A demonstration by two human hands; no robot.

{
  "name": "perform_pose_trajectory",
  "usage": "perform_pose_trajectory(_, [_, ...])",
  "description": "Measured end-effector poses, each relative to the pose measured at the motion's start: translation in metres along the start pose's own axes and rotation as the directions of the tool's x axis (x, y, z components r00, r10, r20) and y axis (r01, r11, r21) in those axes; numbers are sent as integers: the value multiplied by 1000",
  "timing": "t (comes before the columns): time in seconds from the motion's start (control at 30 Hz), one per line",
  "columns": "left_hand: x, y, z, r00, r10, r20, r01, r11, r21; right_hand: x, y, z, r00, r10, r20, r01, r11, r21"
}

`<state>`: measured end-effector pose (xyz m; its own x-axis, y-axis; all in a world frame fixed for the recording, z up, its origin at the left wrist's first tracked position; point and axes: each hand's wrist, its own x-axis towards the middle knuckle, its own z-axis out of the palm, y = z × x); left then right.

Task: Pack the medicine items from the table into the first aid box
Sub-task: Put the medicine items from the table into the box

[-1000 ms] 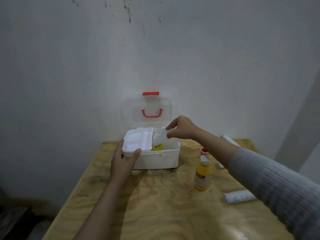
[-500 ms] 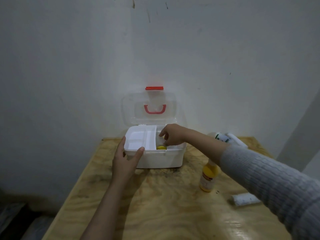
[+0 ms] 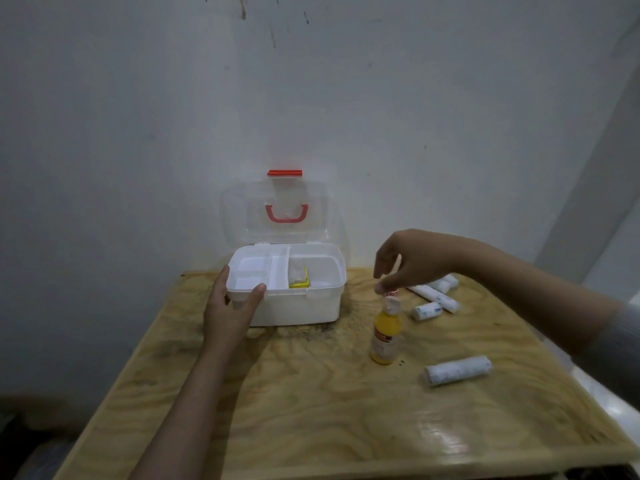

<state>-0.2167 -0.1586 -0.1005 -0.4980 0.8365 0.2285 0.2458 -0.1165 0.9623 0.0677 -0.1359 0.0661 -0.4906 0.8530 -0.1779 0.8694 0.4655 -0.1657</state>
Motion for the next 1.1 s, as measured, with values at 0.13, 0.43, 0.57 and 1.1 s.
perform_pose_trajectory(0.13, [0,1,0,1000,-3,5,3,1000,2,-12,10,28,1000,9,-7,-9,1000,12])
perform_pose_trajectory(0.43, [-1,3,-2,1000,-4,18,4,1000,0,-12,3,27,981,-81,-174,91,995,48])
perform_pose_trajectory(0.57, [-1,3,-3,1000,-3,21,3,1000,-8,-11,-4,-7,941,-64,-333,156,954,257])
perform_pose_trajectory(1.1, [-2,6,-1,1000,-3,21,3,999,39,92,-64,38,933,-37,-358,173,919,354])
